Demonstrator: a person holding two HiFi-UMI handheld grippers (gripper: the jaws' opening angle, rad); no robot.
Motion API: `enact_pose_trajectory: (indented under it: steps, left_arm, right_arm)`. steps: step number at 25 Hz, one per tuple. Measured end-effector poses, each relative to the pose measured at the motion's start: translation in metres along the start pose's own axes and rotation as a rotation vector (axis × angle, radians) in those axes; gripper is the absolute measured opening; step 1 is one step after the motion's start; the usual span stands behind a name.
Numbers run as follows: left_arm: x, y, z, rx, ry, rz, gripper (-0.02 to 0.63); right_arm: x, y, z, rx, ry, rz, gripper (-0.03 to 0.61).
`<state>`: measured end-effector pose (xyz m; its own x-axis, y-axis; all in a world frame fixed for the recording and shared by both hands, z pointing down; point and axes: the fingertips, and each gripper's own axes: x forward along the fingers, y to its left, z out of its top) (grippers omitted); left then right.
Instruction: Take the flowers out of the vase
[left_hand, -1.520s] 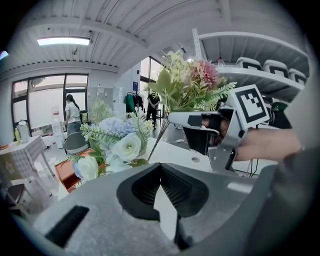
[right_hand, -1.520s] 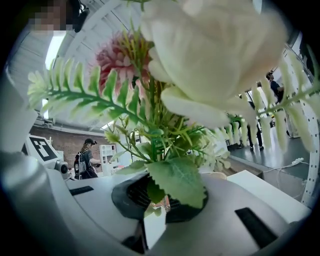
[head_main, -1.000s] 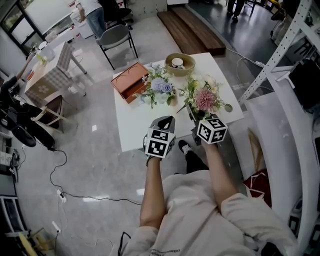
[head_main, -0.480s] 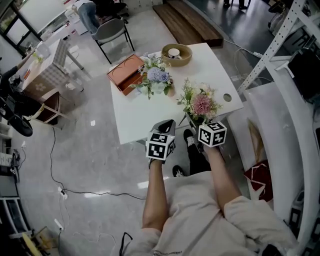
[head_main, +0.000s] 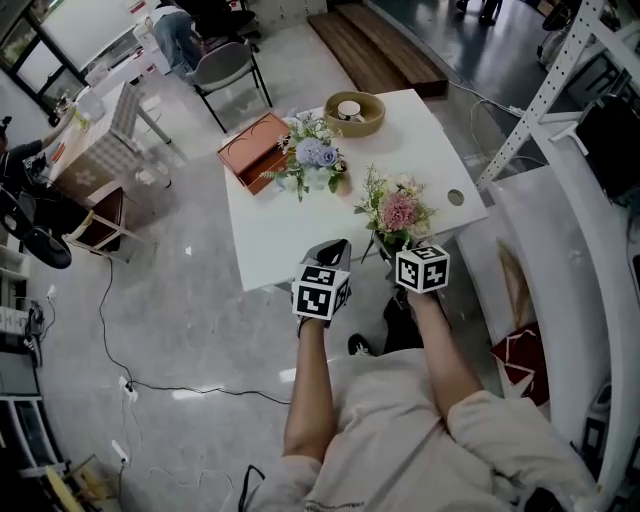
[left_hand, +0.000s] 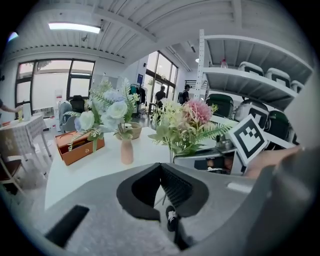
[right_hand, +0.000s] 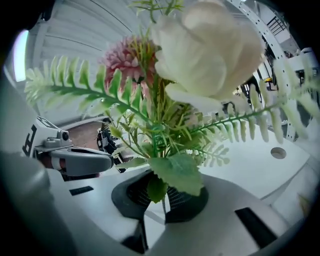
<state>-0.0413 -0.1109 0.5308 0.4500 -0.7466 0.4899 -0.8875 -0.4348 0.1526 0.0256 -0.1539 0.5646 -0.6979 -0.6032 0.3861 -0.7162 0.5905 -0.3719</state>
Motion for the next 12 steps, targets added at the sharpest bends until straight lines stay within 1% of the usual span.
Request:
enact_pose_trajectory:
  steps: [6, 8, 12]
  left_arm:
    - [0.0046, -0.0039, 0.007, 0.016, 0.004, -0.008, 0.009]
    - [0.008, -0.0067, 0.0068, 0.027, 0.011, -0.014, 0.009]
    - [0.0101, -0.0064, 0.0089, 0.02, 0.009, -0.012, 0.009]
  right_arm:
    - [0.0035, 0.0002, -0.0035, 0.001, 0.054, 0.009, 0.032]
    - [0.0033, -0.002, -0.0033, 0.001, 0.058, 0.007, 0.032]
    - [0.0021, -0.0049, -0.0015, 0.004, 0.054, 0.004, 0.032]
